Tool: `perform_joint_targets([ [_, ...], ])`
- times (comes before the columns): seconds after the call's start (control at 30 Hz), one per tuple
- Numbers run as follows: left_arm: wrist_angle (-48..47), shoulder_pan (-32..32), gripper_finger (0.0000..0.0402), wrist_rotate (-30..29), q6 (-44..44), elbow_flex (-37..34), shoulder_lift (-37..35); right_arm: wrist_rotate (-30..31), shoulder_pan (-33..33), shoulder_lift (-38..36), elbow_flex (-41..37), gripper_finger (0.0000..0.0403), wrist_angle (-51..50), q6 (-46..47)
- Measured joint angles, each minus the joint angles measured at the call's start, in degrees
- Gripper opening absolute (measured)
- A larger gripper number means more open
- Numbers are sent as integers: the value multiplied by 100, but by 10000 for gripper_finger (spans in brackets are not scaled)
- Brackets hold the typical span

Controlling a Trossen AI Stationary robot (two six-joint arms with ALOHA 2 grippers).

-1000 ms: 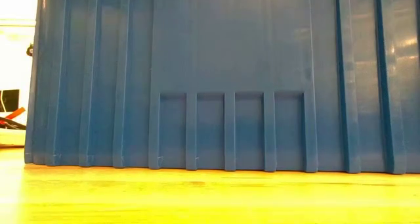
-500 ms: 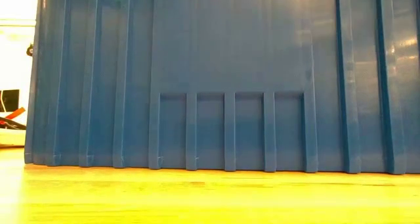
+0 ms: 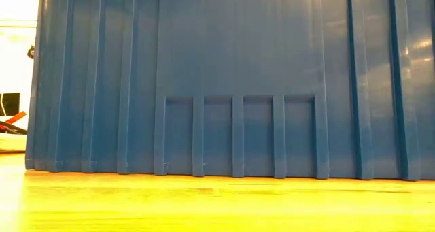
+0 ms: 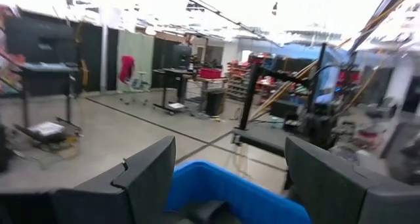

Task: Pick and place slides into bin
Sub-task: Put the pink slide into the blue bin

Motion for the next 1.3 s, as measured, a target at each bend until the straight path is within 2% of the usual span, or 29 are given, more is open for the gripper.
perform_joint_targets([
  [0.13, -3, 0, 271, 97, -169, 0, 27, -115, 0, -105, -109, 43, -171, 346],
  [0.57, -27, -2, 271, 141, -1189, 26, 900, 59, 0, -502, -423, 43, -218, 112],
  [0.63, 16, 1, 271, -130, -1209, 26, 932, 58, 0, -543, -386, 43, -209, 125],
  [0.8, 14, 11, 271, -2047, -1366, 28, 988, 61, 0, -615, -336, 43, -229, 109],
  [0.87, 24, 20, 271, -2531, -1535, 28, 961, 59, 0, -596, -293, 43, -281, 127],
  [1.1, 70, 189, 271, -2947, -2415, 31, 850, 122, 0, -565, -175, 43, -555, 172],
  [1.2, 240, 319, 271, -3276, -2076, 74, 834, 170, 0, -570, -175, 43, -555, 172],
  [1.27, 339, 453, 271, -3072, -1525, 172, 809, 168, 0, -567, -175, 43, -557, 172],
  [1.3, 384, 543, 271, -2755, -1291, 243, 790, 169, 0, -564, -175, 43, -559, 172],
])
